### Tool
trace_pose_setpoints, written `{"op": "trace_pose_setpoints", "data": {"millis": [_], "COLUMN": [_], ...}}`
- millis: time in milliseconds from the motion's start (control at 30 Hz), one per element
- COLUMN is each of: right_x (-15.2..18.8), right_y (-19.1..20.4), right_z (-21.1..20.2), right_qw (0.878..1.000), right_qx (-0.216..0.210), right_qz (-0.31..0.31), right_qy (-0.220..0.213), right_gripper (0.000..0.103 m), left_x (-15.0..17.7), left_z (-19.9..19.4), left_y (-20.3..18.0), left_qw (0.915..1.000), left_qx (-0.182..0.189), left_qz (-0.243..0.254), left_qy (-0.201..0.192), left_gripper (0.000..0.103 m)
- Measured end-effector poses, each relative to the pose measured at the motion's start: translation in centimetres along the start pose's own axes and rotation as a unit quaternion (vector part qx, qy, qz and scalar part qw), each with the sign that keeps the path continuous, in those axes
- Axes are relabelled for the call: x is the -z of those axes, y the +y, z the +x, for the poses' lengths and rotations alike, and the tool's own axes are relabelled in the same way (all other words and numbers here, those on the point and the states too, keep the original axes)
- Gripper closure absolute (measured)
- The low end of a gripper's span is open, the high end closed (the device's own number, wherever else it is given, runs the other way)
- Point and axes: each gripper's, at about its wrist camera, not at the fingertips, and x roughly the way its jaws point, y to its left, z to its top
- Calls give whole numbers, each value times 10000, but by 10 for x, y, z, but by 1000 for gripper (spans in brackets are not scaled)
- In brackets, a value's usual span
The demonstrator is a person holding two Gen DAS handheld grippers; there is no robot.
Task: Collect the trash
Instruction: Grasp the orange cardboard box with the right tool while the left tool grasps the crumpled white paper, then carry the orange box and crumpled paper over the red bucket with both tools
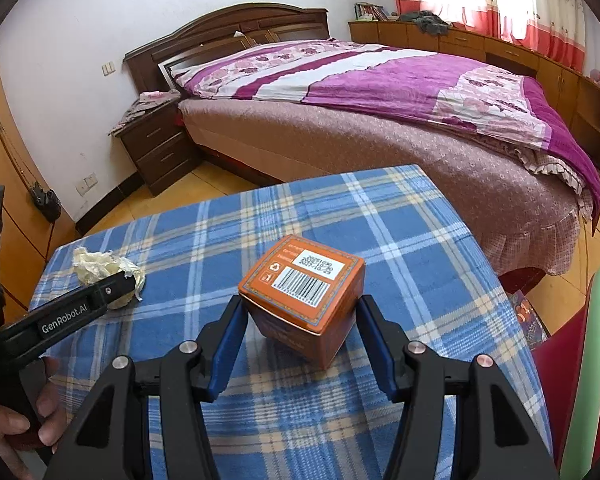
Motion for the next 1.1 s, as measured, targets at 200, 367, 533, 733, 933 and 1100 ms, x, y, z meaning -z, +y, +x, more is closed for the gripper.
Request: {"op": "trace_pose_setpoints", "data": {"millis": [200,367,533,733,933,1100], "right_x": [0,0,0,1,4,11], "right_y": [-4,-4,-5,0,3,3], "right_z": [2,3,3,-3,-27,-54], "right_qw": [10000,10000,10000,9999,9995,9996], "right_qx": [19,11,-2,-134,-277,-256], "right_qz": [49,55,67,100,138,88], "right_qy": [37,36,44,43,-24,-127], "right_gripper": [44,44,44,44,44,44], "left_x": [3,1,4,15,28,36], "left_z": [2,5,0,-25,-66,-91], "left_y": [-4,-5,-10,-10,-19,-27], "left_qw": [10000,10000,9997,9992,9976,9976], "left_qx": [-37,51,133,220,171,232], "left_qz": [82,-3,130,202,455,373], "left_qy": [-40,-54,-162,-250,-494,-544], "left_gripper": [47,60,68,69,69,69]}}
